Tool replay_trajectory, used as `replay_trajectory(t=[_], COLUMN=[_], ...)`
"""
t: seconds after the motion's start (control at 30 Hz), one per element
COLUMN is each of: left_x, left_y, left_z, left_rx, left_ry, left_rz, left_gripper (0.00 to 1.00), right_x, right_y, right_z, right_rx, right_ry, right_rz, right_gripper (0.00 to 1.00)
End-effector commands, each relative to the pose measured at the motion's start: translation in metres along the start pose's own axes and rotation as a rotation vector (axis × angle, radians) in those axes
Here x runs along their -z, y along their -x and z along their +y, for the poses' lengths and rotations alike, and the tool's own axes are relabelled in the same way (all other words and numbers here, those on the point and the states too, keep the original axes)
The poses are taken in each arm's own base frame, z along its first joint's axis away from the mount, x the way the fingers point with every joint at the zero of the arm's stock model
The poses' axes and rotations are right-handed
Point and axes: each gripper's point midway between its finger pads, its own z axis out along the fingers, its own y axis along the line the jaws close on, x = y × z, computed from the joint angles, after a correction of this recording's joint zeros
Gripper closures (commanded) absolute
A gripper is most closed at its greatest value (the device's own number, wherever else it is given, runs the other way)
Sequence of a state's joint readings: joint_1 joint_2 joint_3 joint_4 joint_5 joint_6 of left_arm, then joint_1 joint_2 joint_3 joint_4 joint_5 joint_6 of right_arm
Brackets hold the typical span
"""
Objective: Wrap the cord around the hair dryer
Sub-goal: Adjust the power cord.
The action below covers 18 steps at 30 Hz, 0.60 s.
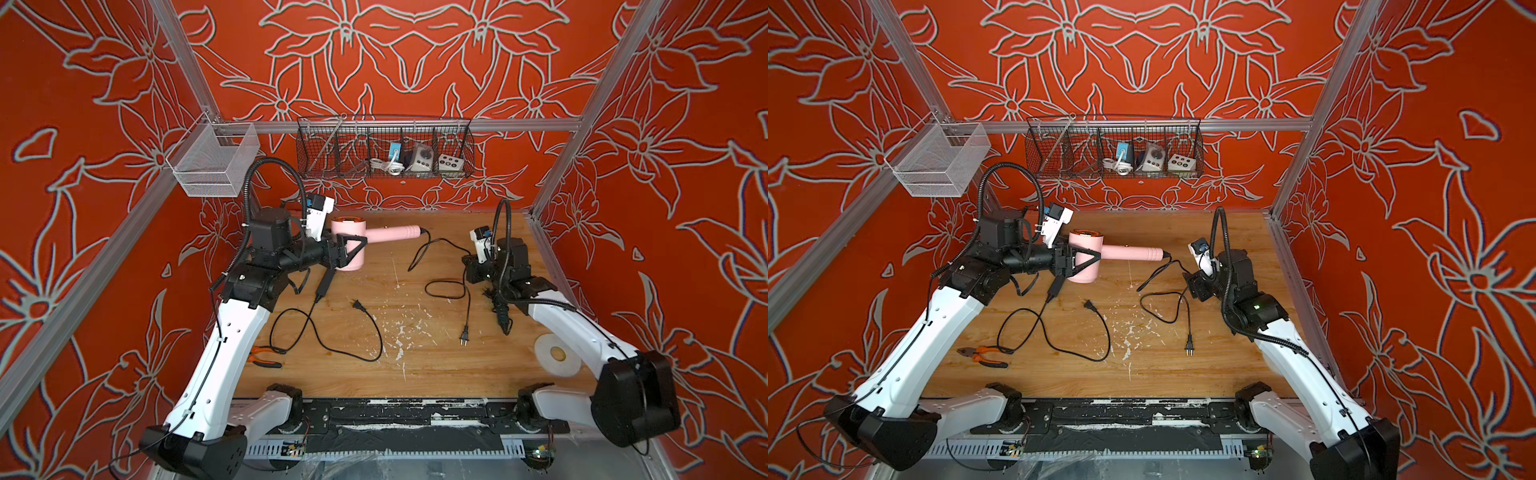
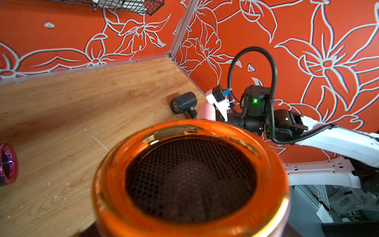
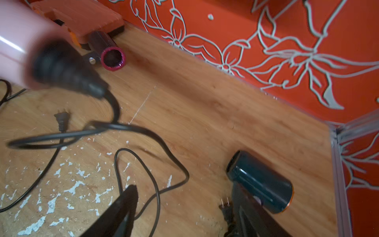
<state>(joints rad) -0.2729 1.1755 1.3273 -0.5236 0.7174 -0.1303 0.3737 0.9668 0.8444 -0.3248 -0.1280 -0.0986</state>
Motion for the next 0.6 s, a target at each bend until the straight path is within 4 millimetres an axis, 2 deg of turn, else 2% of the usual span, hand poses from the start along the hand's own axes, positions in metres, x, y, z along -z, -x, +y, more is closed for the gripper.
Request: replay_trajectory(t=[0.0, 0.1, 0.23, 0.4, 0.5, 0.57], left_x=[0.019, 0.020, 0.021, 0.022, 0.024, 0.025], left_y=[0.025, 0.026, 0.028, 0.029, 0.031, 0.032], left_z=[-0.022, -0.023, -0.025, -0.026, -0.027, -0.028], left_rx=[-0.096, -0.094, -0.096, -0.098, -0.099, -0.099], left_ry=[-0.032, -0.037, -0.039, -0.042, -0.044, -0.045], left_rz=[-0.087, -0.091, -0.098, -0.101, -0.104, -0.110], left_gripper=[1.00, 1.00, 1.00, 1.00, 1.00, 1.00], right_x=[0.003, -0.011, -0.035, -0.059, -0.074, -0.085], right_y=[-0.005, -0.023, -0.038, -0.040, -0.044, -0.046], right_z=[-0.014, -0.016, -0.005, 0.005, 0.000, -0.005], right_rx=[-0.110, -0.139, -0.200, -0.280, -0.301, -0.299], right_ry=[-0.046, -0.026, 0.056, 0.129, 0.105, 0.088], right_rz=[-0.021, 0.016, 0.058, 0.018, 0.036, 0.057], right_gripper=[0.26, 0.27, 0.30, 0.30, 0.31, 0.39])
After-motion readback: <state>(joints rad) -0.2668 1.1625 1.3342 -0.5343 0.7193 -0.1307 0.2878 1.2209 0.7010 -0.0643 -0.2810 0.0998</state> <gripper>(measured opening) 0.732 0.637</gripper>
